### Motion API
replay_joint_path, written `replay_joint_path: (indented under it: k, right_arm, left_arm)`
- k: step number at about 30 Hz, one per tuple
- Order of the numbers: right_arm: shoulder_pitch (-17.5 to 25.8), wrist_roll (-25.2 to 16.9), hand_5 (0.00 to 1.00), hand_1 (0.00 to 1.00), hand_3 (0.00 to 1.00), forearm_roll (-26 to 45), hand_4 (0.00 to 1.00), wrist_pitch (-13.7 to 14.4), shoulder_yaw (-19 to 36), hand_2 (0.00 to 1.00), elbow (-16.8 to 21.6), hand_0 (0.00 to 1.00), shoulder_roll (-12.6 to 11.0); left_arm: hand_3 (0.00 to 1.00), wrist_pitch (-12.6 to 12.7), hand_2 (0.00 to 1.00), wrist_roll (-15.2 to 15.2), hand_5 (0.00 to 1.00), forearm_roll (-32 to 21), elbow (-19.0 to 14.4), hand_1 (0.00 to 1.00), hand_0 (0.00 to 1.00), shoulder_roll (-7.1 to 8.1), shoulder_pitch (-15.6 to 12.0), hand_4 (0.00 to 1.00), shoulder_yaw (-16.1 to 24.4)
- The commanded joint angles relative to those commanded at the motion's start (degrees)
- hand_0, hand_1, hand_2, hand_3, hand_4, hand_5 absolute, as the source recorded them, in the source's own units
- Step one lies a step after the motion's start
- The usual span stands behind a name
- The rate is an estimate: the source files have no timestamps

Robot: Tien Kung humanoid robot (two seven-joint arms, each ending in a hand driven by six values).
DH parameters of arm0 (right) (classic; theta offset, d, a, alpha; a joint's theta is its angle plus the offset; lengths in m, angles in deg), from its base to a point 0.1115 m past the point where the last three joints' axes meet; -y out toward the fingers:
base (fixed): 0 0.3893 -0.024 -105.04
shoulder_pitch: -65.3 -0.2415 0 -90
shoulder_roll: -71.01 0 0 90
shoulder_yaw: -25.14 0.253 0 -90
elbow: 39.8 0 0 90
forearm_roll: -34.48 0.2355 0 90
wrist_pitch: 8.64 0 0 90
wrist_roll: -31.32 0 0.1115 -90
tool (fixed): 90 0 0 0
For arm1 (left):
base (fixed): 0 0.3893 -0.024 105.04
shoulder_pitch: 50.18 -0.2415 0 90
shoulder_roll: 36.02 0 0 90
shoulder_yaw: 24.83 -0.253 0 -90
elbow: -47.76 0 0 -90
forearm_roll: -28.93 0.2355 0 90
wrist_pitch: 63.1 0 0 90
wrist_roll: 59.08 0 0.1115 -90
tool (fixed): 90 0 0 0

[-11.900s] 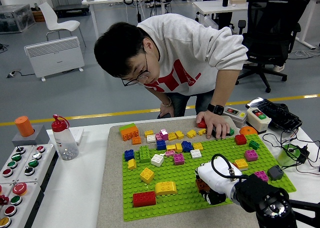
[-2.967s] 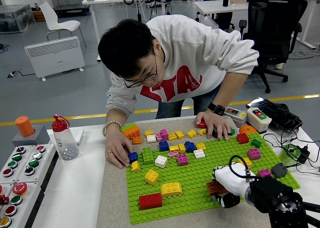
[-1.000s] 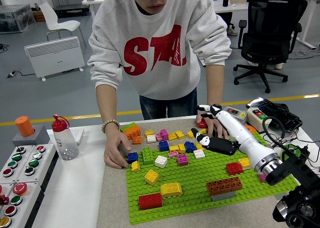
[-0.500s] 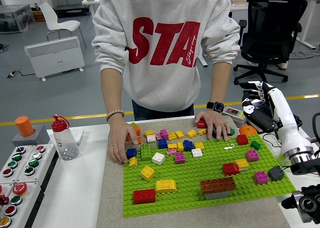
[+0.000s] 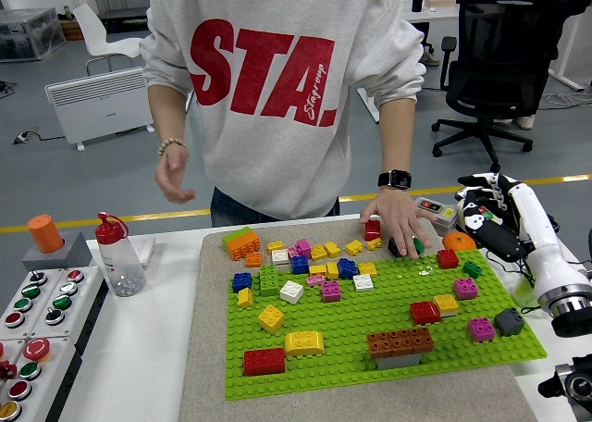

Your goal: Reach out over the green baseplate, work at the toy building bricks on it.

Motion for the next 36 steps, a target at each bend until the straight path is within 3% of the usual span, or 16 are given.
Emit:
replay_joint_path:
  k: [1, 2, 9, 13, 17, 19, 20, 24, 25, 26, 31, 32, 36]
  right_arm:
    - [-0.2, -0.3, 0.214, 0.716, 0.644, -0.6, 0.319, -0.7, 0.1, 0.727, -0.6, 0.716, -0.5]
    - [-0.3, -0.7, 0.208, 0.72, 0.726, -1.1, 0.326, -1.5, 0.2, 0.728, -1.0, 0.723, -1.0]
    - [-0.5, -3.2, 0.204, 0.725, 0.721, -4.3, 0.324, -6.2, 1.1, 0.728, -4.1, 0.725, -3.9]
    - [0.5, -4.5, 0.204, 0.725, 0.721, -4.2, 0.324, -6.9, 2.4, 0.728, -5.4, 0.725, -4.1]
    - [2.5, -6.9, 0.211, 0.724, 0.707, 0.3, 0.326, -6.9, 5.4, 0.728, -4.9, 0.724, -2.8]
    - [4.0, -8.4, 0.211, 0.724, 0.707, 3.3, 0.326, -7.0, 7.8, 0.728, -3.8, 0.724, -1.6]
    - [4.5, -9.0, 0.216, 0.761, 0.723, 4.6, 0.358, -7.0, 8.8, 0.79, -3.3, 0.741, -1.1]
    - [7.1, -13.5, 0.216, 0.761, 0.723, 12.1, 0.358, -8.2, 13.7, 0.79, 0.2, 0.741, 1.6]
    - [7.7, -14.7, 0.216, 0.761, 0.723, 14.2, 0.358, -8.9, 15.1, 0.79, 1.2, 0.741, 2.2]
    - [8.0, -15.7, 0.324, 0.798, 0.774, 16.4, 0.464, -9.4, 16.3, 0.838, 1.9, 0.801, 2.6]
    - [10.1, -18.4, 0.324, 0.798, 0.774, 27.0, 0.464, -14.3, 22.9, 0.838, 5.0, 0.801, 4.5]
    - [10.7, -18.6, 0.391, 0.807, 0.804, 28.9, 0.496, -15.4, 24.1, 0.843, 5.2, 0.813, 4.8]
    - [12.3, -19.5, 0.391, 0.807, 0.804, 37.7, 0.496, -18.0, 29.2, 0.843, 5.0, 0.813, 6.0]
  left_arm:
    - [0.559, 0.0, 0.666, 0.0, 0.998, 0.0, 0.0, 0.691, 0.652, 0.03, 0.1, 0.282, 0.0]
    - [0.559, 0.0, 0.666, 0.0, 0.998, 0.0, 0.0, 0.692, 0.652, 0.06, 0.1, 0.283, 0.1]
    - [0.56, 0.2, 0.666, 0.0, 0.998, 0.2, 0.0, 0.693, 0.652, 0.27, 0.5, 0.282, 0.5]
    - [0.56, 0.2, 0.666, 0.1, 0.998, 0.2, 0.0, 0.693, 0.652, 0.37, 0.7, 0.282, 0.6]
    - [0.559, 0.2, 0.666, 0.2, 0.998, 0.1, 0.0, 0.692, 0.652, 0.42, 0.9, 0.284, 0.4]
    - [0.559, 0.2, 0.666, 0.2, 0.998, 0.0, 0.0, 0.692, 0.652, 0.44, 1.1, 0.284, 0.3]
    - [0.559, 0.2, 0.666, 0.2, 0.998, 0.0, 0.0, 0.693, 0.652, 0.44, 1.1, 0.283, 0.3]
    - [0.559, 0.3, 0.666, 0.3, 0.998, -0.2, 0.0, 0.693, 0.652, 0.43, 1.3, 0.283, 0.0]
    - [0.559, 0.3, 0.666, 0.3, 0.998, -0.2, 0.0, 0.693, 0.652, 0.43, 1.3, 0.283, 0.0]
    - [0.557, 0.3, 0.666, 0.3, 0.998, -0.2, 0.0, 0.692, 0.653, 0.43, 1.4, 0.282, 0.0]
    - [0.557, 0.1, 0.666, 0.3, 0.998, 0.2, 0.0, 0.692, 0.653, 0.43, 1.4, 0.282, 0.0]
    - [0.556, 0.1, 0.666, 0.3, 0.998, 0.3, 0.0, 0.692, 0.653, 0.42, 1.4, 0.284, 0.0]
    - [0.556, 0.1, 0.666, 0.1, 0.998, 0.5, 0.0, 0.692, 0.653, 0.39, 1.2, 0.284, 0.2]
